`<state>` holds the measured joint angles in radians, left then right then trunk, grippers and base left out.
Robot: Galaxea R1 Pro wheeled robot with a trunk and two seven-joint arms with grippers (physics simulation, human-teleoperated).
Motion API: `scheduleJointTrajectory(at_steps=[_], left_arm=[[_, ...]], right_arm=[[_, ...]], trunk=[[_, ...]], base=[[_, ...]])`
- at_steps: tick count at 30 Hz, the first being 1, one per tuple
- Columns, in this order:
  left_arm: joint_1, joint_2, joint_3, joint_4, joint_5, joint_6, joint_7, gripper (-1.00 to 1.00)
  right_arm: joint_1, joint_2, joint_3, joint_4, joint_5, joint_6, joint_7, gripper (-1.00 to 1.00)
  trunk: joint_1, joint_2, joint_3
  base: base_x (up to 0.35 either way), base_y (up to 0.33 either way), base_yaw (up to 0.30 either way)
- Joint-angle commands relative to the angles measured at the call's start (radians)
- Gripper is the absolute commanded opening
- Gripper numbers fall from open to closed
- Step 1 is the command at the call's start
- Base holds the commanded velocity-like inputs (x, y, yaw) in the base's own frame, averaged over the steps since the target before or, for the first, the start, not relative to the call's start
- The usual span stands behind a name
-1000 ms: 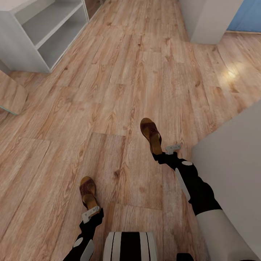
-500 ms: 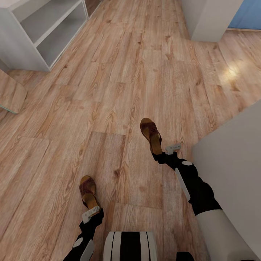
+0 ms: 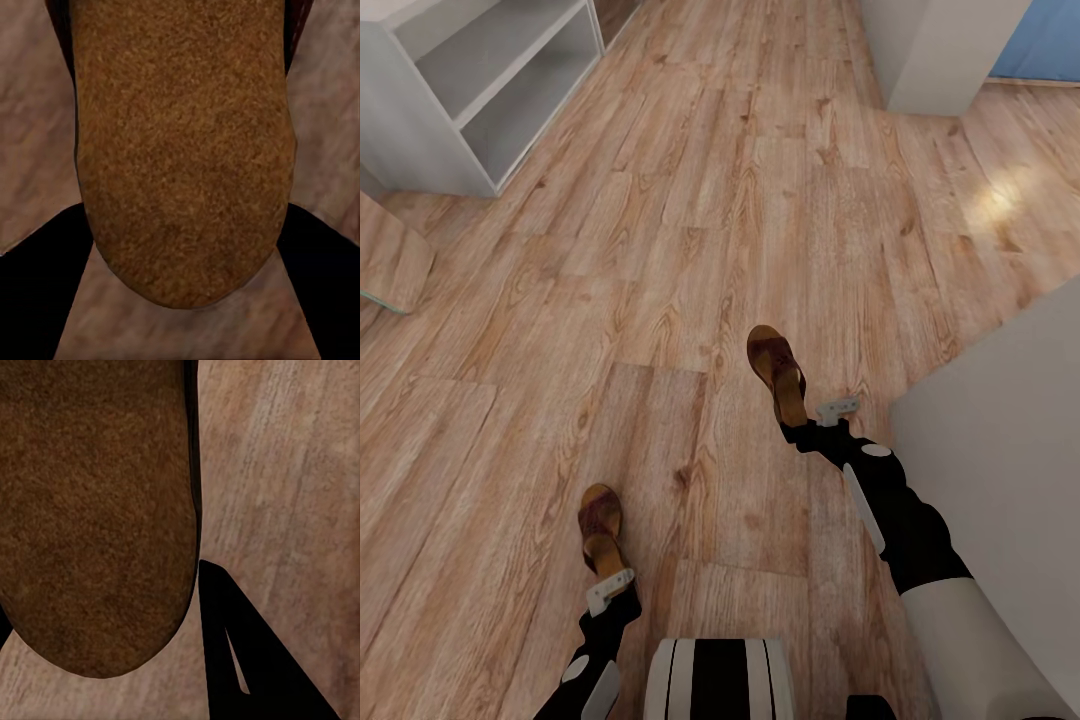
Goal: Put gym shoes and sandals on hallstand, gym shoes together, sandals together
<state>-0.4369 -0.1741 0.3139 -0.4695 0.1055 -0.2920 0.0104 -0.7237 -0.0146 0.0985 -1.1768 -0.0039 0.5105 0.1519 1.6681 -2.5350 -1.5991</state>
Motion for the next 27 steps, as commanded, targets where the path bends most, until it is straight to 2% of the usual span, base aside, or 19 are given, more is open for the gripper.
scheduleJointTrajectory(at_steps=[1,27], left_arm=[[0.000,0.000,0.001,0.000,0.008,-0.003,0.000,-1.00],[0.000,0.000,0.002,-0.001,0.007,-0.003,0.000,-1.00]], right_arm=[[0.000,-0.001,0.001,-0.001,-0.004,0.006,-0.002,-1.00],[0.000,-0.001,0.001,-0.001,-0.004,0.006,-0.002,-1.00]], trunk=[[0.000,0.000,-0.001],[0.000,0.000,-0.001]], base=[[0.000,0.000,0.000],[0.000,0.000,0.000]])
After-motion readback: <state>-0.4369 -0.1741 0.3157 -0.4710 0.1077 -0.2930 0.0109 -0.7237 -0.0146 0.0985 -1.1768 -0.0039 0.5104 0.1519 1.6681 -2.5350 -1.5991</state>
